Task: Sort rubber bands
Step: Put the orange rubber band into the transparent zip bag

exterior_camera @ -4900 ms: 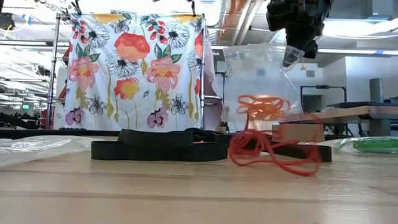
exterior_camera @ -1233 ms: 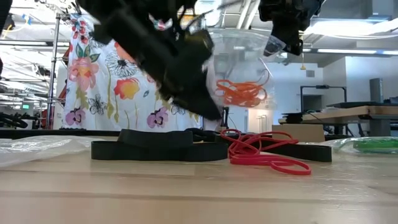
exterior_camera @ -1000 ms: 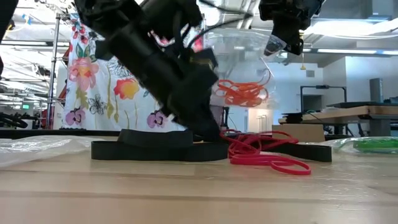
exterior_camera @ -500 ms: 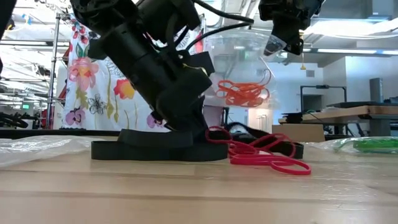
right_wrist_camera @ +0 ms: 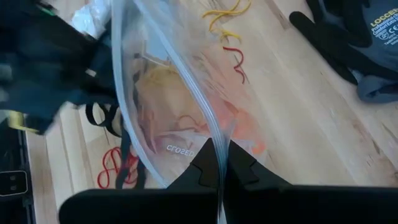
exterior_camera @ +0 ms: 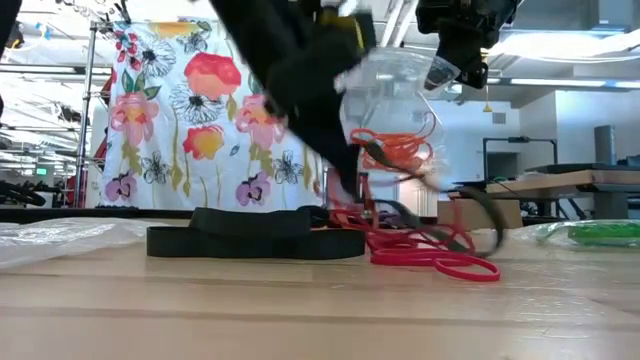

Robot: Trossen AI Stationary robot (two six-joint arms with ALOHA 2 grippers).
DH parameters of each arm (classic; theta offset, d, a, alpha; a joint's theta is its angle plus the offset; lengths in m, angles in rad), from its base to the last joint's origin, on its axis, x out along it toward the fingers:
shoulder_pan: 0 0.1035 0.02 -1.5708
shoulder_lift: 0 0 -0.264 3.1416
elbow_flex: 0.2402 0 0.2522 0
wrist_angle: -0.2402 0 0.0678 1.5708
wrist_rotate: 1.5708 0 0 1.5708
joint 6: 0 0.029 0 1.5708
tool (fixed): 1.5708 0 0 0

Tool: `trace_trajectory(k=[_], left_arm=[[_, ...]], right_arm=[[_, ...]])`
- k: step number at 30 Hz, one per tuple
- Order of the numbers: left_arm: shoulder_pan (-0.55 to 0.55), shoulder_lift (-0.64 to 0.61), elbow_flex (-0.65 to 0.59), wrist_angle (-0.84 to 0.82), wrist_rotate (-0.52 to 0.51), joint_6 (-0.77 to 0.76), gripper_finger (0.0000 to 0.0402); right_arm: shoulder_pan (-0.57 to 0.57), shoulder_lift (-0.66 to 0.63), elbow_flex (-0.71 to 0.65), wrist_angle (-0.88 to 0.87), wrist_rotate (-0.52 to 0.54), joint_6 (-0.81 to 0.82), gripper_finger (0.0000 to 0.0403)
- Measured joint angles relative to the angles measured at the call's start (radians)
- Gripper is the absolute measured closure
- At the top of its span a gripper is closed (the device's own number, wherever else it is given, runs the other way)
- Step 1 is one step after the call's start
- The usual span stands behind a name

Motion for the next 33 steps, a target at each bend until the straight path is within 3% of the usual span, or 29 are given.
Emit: trace_trajectory(k=[5, 10, 15, 17, 22, 26, 29, 33], left_arm=[[-0.037, -0.001, 0.133, -0.201, -0.047, 0.011, 0.0400], [-0.105, -0.001, 0.235, -0.420, -0.058, -0.072, 0.0401], [-0.188, -0.001, 0.291, -0.419, 0.181, -0.010, 0.0401], [-0.216, 0.000, 0.291, -0.367, 0.223, 0.044, 0.0401], [-0.236, 0.004, 0.237, -0.244, 0.103, 0.100, 0.0371], [-0.218, 0.004, 0.195, -0.221, -0.064, -0.003, 0.0325], [-0.198, 0.004, 0.188, -0.260, -0.042, -0.109, 0.0296], [-0.186, 0.004, 0.189, -0.250, -0.005, -0.117, 0.0271]], right_arm=[[0.001, 0.000, 0.000, -0.006, 0.000, 0.002, 0.0403], [0.001, 0.000, 0.000, -0.029, 0.000, 0.019, 0.0403], [0.001, 0.000, 0.000, -0.025, 0.000, 0.019, 0.0403], [0.000, 0.000, 0.000, -0.023, 0.000, 0.019, 0.0403], [0.000, 0.000, 0.000, -0.019, 0.000, 0.019, 0.0403], [0.000, 0.000, 0.000, -0.018, 0.000, 0.019, 0.0403], [0.000, 0.000, 0.000, -0.018, 0.000, 0.019, 0.0403], [0.000, 0.000, 0.000, -0.018, 0.000, 0.019, 0.0403]])
